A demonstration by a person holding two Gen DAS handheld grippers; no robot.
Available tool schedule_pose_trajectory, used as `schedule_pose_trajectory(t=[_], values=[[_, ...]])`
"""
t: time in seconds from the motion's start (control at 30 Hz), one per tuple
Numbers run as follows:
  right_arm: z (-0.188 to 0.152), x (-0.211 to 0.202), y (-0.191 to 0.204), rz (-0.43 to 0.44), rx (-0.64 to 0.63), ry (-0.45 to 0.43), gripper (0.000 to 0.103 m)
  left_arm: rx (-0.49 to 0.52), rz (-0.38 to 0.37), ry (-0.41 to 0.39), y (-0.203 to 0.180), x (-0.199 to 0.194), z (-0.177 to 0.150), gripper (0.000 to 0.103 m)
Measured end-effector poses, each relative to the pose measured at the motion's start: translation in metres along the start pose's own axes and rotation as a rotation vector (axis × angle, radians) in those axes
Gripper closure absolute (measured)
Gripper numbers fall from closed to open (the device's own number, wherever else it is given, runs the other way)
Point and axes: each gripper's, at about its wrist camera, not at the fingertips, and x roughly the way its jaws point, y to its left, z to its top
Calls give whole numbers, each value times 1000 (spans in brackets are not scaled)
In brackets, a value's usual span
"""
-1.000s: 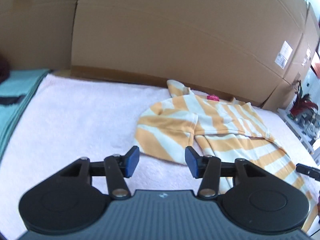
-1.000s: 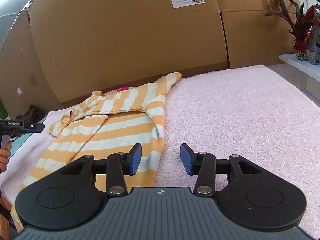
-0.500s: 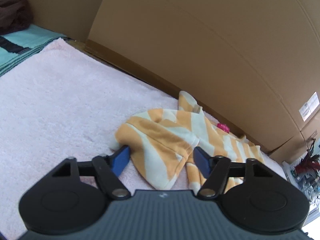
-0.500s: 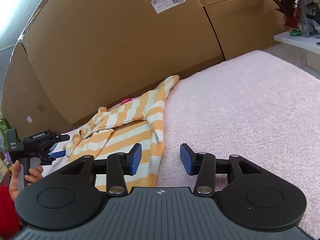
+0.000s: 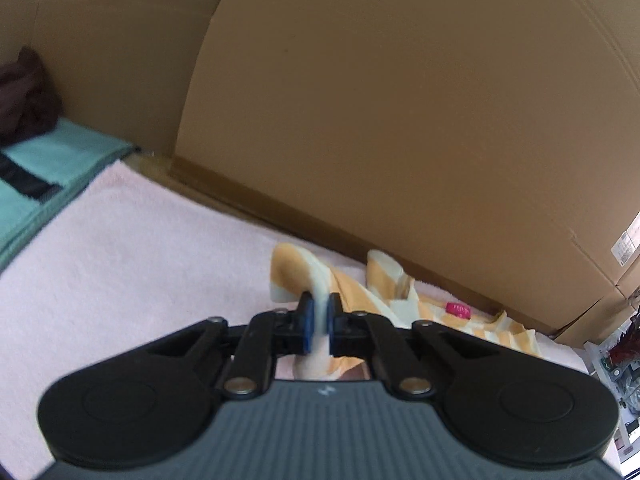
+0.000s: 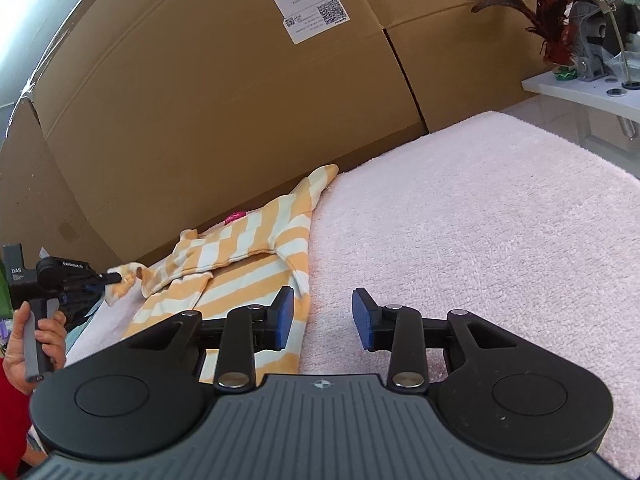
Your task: Fold clothes
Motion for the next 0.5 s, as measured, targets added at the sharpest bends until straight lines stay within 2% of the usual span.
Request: schedule_pose_trajectory(t=[0.13, 0.33, 0.5], values=[[-2, -23, 8, -11, -51, 38, 64, 47, 21, -46, -1, -10, 26, 103], [-22, -60, 20, -12, -166, 173, 62, 114, 45, -83, -9, -15, 56, 103], [-41, -83, 28, 41, -206, 253, 62, 154, 39, -129, -27, -22, 79, 103]])
